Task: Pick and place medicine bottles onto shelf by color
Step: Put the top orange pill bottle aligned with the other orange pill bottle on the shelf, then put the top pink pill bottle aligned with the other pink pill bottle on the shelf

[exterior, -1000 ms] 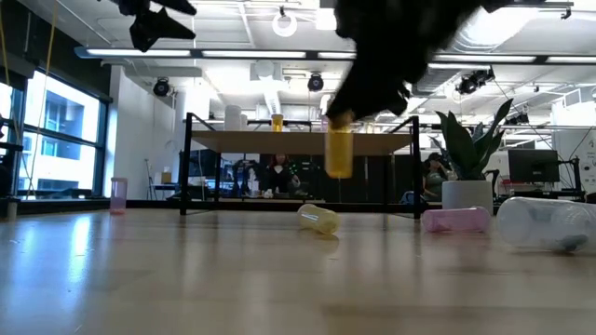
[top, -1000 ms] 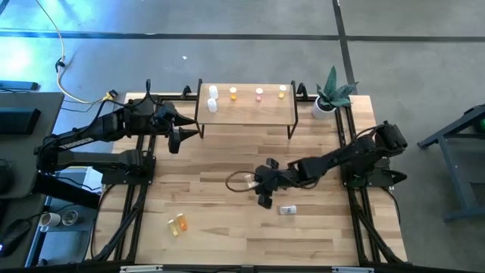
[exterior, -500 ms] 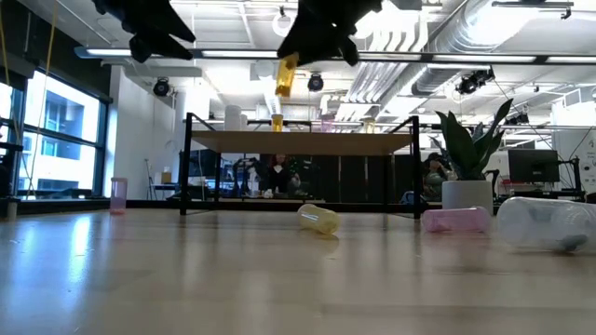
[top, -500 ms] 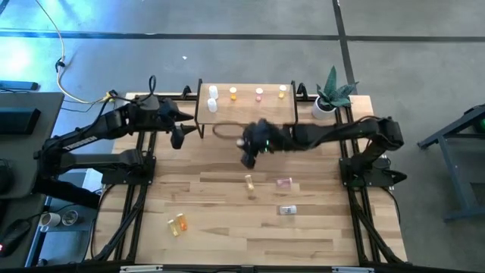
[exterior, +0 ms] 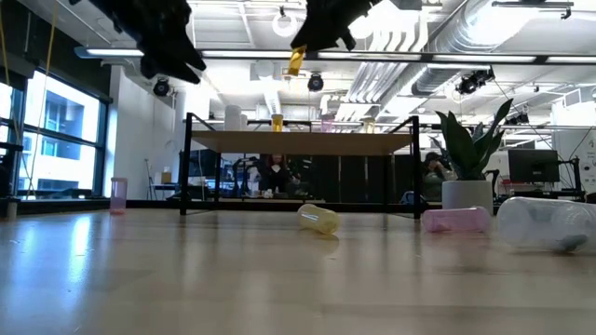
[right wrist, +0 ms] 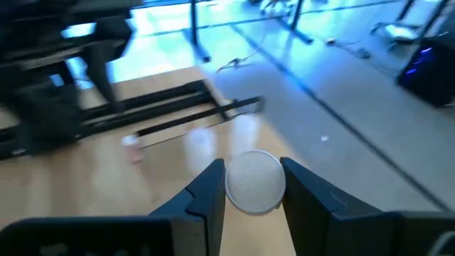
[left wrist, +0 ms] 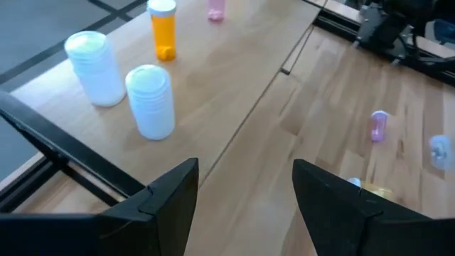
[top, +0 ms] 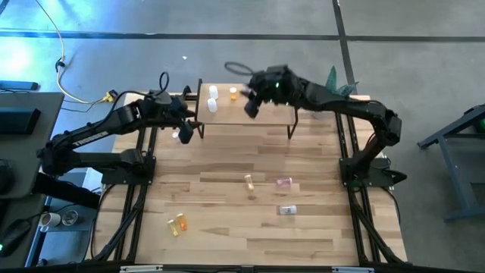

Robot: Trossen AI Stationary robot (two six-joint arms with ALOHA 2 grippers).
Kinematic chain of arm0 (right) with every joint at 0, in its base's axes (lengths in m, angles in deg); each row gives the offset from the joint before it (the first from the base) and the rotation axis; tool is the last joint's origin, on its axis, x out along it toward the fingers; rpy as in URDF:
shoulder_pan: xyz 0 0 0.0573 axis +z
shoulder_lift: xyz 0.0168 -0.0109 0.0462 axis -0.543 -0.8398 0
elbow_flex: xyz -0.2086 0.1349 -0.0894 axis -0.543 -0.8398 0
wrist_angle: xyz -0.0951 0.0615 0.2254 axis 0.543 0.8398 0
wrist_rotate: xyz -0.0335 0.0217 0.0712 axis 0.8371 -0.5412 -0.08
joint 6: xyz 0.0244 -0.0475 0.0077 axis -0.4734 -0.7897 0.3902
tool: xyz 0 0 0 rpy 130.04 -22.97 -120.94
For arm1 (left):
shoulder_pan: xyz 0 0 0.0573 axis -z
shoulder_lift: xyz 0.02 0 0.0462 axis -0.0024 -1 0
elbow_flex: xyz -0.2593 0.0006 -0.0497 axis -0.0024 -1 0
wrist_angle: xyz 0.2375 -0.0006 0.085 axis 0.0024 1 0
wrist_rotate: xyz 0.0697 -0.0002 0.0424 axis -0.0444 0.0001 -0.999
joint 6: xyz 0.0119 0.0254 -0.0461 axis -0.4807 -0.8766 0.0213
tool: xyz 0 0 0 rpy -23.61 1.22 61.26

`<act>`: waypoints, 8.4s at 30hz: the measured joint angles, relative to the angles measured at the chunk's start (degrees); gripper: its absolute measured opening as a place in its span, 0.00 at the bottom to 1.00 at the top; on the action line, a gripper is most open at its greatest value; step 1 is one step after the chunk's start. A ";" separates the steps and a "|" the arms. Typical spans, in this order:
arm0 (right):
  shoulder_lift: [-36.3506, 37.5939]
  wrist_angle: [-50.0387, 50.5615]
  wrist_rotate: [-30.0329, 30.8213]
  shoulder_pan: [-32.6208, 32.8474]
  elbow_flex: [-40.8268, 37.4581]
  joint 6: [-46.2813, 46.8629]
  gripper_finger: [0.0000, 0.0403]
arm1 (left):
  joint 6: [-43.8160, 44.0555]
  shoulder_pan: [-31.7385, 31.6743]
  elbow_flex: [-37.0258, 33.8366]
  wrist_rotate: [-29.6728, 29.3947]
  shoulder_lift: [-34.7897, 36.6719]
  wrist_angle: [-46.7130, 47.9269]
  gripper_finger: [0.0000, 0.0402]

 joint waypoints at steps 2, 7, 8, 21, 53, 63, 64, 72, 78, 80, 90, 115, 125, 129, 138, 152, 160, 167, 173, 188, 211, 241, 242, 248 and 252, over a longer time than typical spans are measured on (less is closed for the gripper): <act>-0.53 0.01 -1.01 -2.05 1.41 -1.29 0.26 | 0.04 -0.38 0.00 -0.29 -0.19 0.02 0.54; -4.08 -0.35 -7.69 -5.21 6.46 -3.67 0.26 | -0.02 -0.69 0.00 -1.75 -0.15 0.14 0.54; -5.13 0.40 -8.72 -5.39 7.71 -4.09 0.26 | -0.02 -0.69 0.00 -2.49 -0.15 0.29 0.54; -14.41 12.90 -18.91 -4.78 13.70 -11.79 0.26 | 1.06 -0.69 0.00 -5.74 -0.13 0.35 0.54; -20.86 12.98 -19.88 -4.43 13.73 -19.13 0.26 | 1.49 -0.67 0.00 -5.72 -0.13 0.35 0.54; -21.18 14.69 -17.75 -4.43 13.56 -19.10 0.33 | 1.49 -0.67 0.00 -5.72 -0.13 0.35 0.54; -21.27 14.94 -17.77 -4.43 13.51 -19.09 0.33 | 1.49 -0.67 0.00 -5.72 -0.13 0.35 0.54; -21.17 14.71 -17.84 -4.43 13.53 -18.03 0.33 | 1.49 -0.67 0.00 -5.72 -0.13 0.35 0.54; -21.17 14.79 -17.92 -4.43 13.53 -18.01 0.33 | 1.51 -0.67 0.00 -5.72 -0.13 0.35 0.54; -21.17 14.83 -17.94 -4.43 13.53 -18.01 0.33 | 1.51 -0.67 0.00 -5.72 -0.13 0.35 0.54; -21.08 15.11 -14.82 -4.43 13.57 -17.99 0.33 | 1.51 -0.69 0.00 -5.72 -0.13 0.35 0.54; -15.82 21.36 -13.71 -4.18 13.66 -9.87 0.33 | 1.49 -0.64 3.74 -7.44 0.95 18.30 0.54; -13.23 21.73 -6.69 -1.78 14.45 -3.54 0.33 | 6.53 0.69 -0.62 -7.57 8.81 24.65 0.54; -12.97 23.84 -6.56 -1.32 17.82 -0.52 0.33 | 13.09 2.69 -5.59 -9.35 13.51 20.32 0.54; -12.96 27.45 -6.47 -0.06 23.94 5.12 0.33 | 23.75 10.96 -13.55 -13.50 16.22 13.18 0.54; -12.97 30.49 -6.54 5.63 26.14 9.03 0.33 | 46.97 24.88 -22.89 -31.10 16.59 13.65 0.54; -13.01 30.53 -6.51 6.91 26.14 9.48 0.33 | 55.58 26.47 -24.29 -35.77 15.32 14.12 0.54; -13.04 30.58 -6.54 6.91 26.14 11.85 0.33 | 60.01 26.47 -26.54 -35.77 11.32 14.19 0.54; -13.04 30.93 -6.54 6.89 26.14 11.73 0.33 | 61.78 26.47 -26.82 -36.19 7.58 14.09 0.54; -13.06 31.98 -6.53 6.78 26.14 6.33 0.33 | 67.80 25.53 -26.86 -41.76 -7.71 11.18 0.54; -13.08 31.94 -6.54 6.82 26.14 3.65 0.33 | 62.51 15.61 -26.86 -43.70 -24.30 -3.77 0.54; -13.08 32.62 -6.54 6.82 26.12 2.36 0.33 | 56.92 13.53 -26.86 -44.64 -28.18 -6.73 0.24; -13.08 32.67 -6.54 6.83 26.12 2.36 0.33 | 56.92 13.53 -26.86 -44.61 -28.18 -6.73 0.23; -13.08 32.74 -6.54 6.82 26.12 2.36 0.33 | 56.39 13.53 -26.86 -43.70 -28.09 -6.71 0.24; -13.08 32.74 -6.54 6.82 26.12 2.36 0.33 | 53.44 13.58 -26.80 -40.86 -26.71 -6.71 0.24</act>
